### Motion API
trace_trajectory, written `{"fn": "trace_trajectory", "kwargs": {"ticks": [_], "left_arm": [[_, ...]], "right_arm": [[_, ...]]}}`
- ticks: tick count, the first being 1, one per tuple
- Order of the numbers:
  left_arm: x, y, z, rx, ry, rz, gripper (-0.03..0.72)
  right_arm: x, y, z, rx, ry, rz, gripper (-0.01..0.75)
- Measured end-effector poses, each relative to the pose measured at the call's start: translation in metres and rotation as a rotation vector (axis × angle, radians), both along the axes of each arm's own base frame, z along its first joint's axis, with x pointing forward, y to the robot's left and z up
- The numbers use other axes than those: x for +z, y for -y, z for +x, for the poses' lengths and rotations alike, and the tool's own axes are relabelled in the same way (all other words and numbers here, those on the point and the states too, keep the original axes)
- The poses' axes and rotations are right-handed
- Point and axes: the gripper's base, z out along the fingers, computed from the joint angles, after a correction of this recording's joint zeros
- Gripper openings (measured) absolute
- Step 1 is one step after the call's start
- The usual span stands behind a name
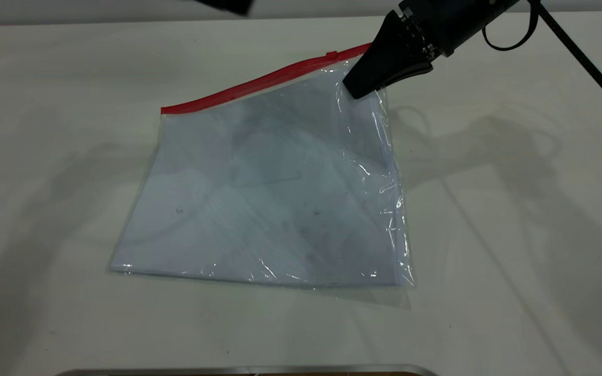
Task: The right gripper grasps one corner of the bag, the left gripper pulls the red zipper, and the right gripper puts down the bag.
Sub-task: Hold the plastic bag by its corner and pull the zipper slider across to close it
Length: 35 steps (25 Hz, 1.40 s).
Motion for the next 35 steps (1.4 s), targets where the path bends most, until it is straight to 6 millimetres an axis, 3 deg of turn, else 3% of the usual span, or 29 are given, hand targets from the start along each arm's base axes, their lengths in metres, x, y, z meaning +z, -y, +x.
{"fn": "trace_trajectory", "kwargs": {"ticks": [6, 15, 27, 35], "left_arm": [[-0.028, 0.035, 0.008, -0.112, -0.049, -0.042, 0.536], [-0.030, 0.074, 0.011, -0.202, -0.017, -0.066, 0.536], [-0.046, 0.081, 0.013, -0.155, -0.054, -0.131, 0.534], [-0.046, 0.081, 0.012, -0.175, -0.056, -0.136, 0.413]], "right_arm": [[0.000, 0.000, 0.001, -0.006, 0.003, 0.000, 0.035], [0.000, 0.000, 0.001, -0.010, 0.007, -0.003, 0.035], [-0.001, 0.000, 0.002, -0.015, 0.011, -0.007, 0.035], [-0.001, 0.000, 0.002, -0.012, 0.015, -0.007, 0.035]]}}
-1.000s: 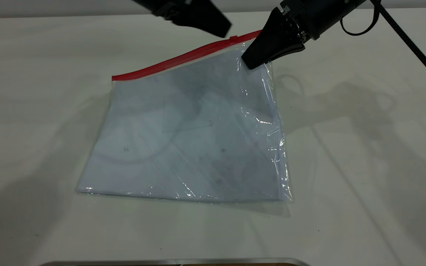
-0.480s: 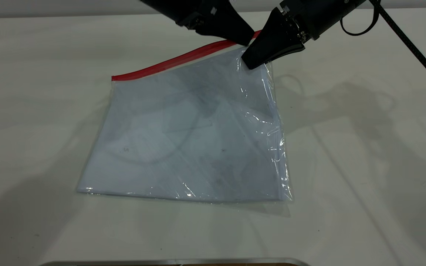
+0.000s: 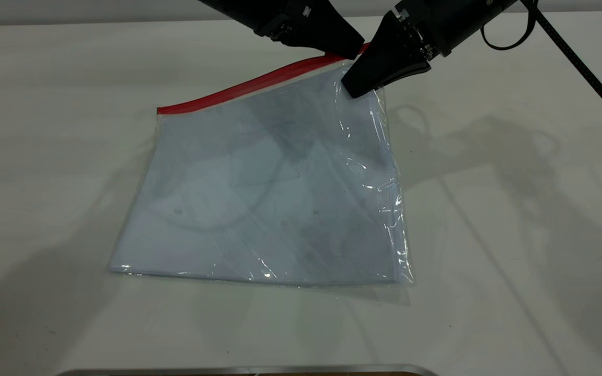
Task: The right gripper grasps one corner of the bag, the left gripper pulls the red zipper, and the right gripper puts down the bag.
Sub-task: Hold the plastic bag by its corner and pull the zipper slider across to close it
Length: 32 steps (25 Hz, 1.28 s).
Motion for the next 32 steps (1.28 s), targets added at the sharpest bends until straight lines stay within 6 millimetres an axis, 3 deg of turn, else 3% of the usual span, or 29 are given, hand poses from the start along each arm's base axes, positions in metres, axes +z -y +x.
{"fn": "trace_trajectory", "kwargs": {"ticks": [16, 25, 32], "left_arm": [[-0.0017, -0.0011, -0.0017, -0.024, 0.003, 0.022, 0.370], [-0.0033, -0.0024, -0.0023, -0.045, 0.016, 0.049, 0.166], [-0.0037, -0.0029, -0.0013, -0.048, 0.039, 0.060, 0.124]], "right_arm": [[0.0000, 0.0000, 0.0000, 0.000, 0.000, 0.000, 0.035], [-0.0007, 0.0002, 0.0003, -0.002, 0.003, -0.004, 0.036], [-0.0010, 0.0004, 0.0008, -0.007, 0.006, -0.008, 0.037]]}}
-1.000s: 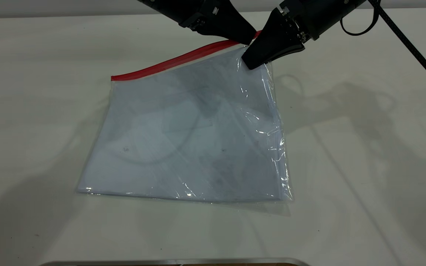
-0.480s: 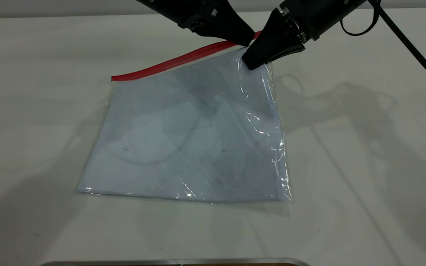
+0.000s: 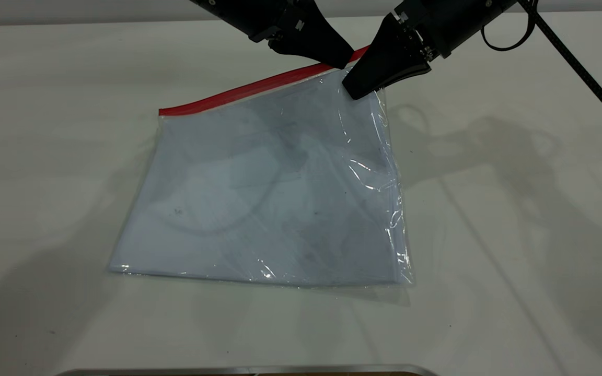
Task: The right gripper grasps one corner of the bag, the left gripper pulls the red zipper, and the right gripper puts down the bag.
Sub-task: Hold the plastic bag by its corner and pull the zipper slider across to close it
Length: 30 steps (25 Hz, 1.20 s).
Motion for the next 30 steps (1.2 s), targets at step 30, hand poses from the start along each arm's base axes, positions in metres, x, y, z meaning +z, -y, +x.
{"fn": "trace_trajectory", "kwargs": {"ticks": [30], "left_arm": [[0.001, -0.013, 0.011, 0.038, 0.068, 0.026, 0.053]], "right_arm": [[0.003, 0.017, 0.009, -0.086, -0.012, 0.047, 0.037]]}}
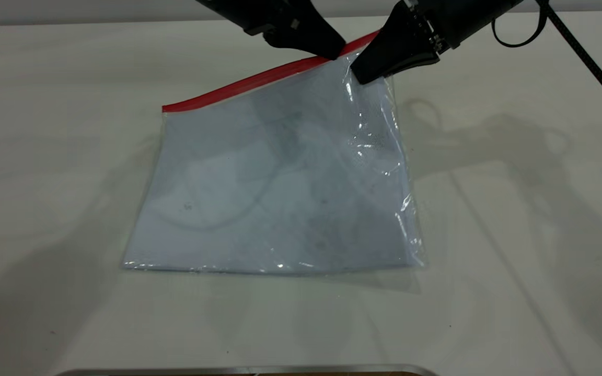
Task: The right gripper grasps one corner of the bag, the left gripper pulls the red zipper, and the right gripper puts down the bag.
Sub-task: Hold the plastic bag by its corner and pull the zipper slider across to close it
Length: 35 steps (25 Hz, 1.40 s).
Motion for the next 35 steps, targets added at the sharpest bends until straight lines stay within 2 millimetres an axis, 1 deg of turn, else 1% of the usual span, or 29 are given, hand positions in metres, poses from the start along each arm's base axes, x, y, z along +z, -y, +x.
{"fn": "trace_trajectory", "kwargs": {"ticks": [6, 11, 21, 28, 31, 35], "left_arm": [[-0.001, -0.019, 0.008, 0.032, -0.009, -0.002, 0.053], [-0.003, -0.033, 0.012, 0.028, 0.004, 0.035, 0.053], [-0.007, -0.053, 0.019, 0.061, 0.021, 0.083, 0.054], [-0.023, -0.079, 0.025, 0.086, 0.007, 0.133, 0.057], [-0.024, -0.089, 0.027, 0.100, 0.003, 0.148, 0.057], [-0.029, -0.110, 0.031, 0.133, -0.013, 0.195, 0.059]], "right_arm": [[0.003, 0.004, 0.004, -0.047, -0.006, 0.041, 0.036], [0.006, 0.009, 0.007, -0.070, 0.005, 0.074, 0.036], [0.012, 0.022, 0.016, -0.149, 0.022, 0.150, 0.036], [0.014, 0.031, 0.020, -0.181, 0.041, 0.175, 0.036], [0.015, 0.034, 0.022, -0.201, 0.043, 0.186, 0.036], [0.015, 0.040, 0.024, -0.215, 0.048, 0.191, 0.036]]}}
